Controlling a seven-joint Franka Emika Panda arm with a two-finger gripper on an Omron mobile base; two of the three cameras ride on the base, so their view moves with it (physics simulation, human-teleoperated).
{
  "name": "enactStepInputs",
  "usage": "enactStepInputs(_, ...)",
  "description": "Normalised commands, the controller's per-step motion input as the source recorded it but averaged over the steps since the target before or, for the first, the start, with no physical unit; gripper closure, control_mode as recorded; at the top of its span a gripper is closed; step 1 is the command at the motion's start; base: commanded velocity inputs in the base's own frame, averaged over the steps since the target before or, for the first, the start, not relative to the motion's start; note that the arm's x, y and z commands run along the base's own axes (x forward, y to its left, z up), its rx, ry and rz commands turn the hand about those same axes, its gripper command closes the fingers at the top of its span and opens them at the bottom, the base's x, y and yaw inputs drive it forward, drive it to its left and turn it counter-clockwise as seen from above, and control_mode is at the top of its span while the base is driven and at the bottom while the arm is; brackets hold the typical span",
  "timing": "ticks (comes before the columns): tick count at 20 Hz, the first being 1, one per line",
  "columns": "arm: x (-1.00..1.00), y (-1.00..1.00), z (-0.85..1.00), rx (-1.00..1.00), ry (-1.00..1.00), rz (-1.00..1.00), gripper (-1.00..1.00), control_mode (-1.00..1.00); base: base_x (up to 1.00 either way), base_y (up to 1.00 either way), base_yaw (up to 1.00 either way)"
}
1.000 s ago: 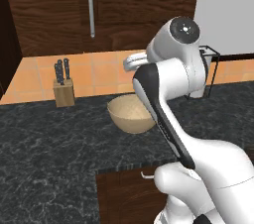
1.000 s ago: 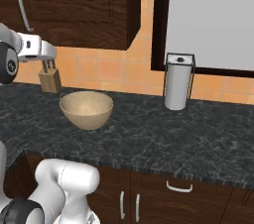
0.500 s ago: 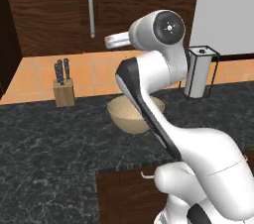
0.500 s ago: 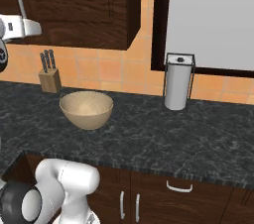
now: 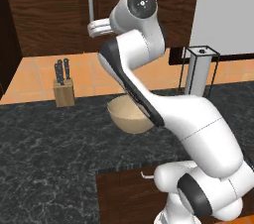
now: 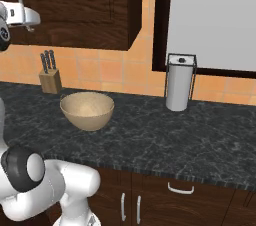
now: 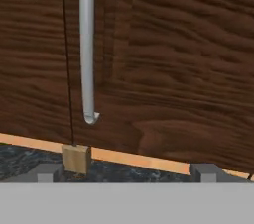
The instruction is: Open the cabinet, pick up the bread from the cabinet and place it in the basket. Then move the basket to the dining counter.
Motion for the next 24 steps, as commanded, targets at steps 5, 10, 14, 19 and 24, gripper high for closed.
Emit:
enactStepInputs(5,0.56,0.34,0.0,-0.03,0.02,0.0,-1.0,-1.0,0.0,0.0,0.0)
enactStepInputs(10,0.64,0.44,0.0,0.0,0.06,0.0,-1.0,-1.0,0.0,0.0,0.0)
enactStepInputs(14,0.67,0.37,0.0,0.0,0.07,0.0,-1.0,-1.0,0.0,0.0,0.0)
enactStepInputs(19,0.67,0.26,-0.01,-0.03,0.03,0.0,-1.0,-1.0,0.0,0.0,0.0)
enactStepInputs(24,0.53,0.23,-0.15,-0.04,0.0,-0.05,-1.0,-1.0,0.0,0.0,0.0)
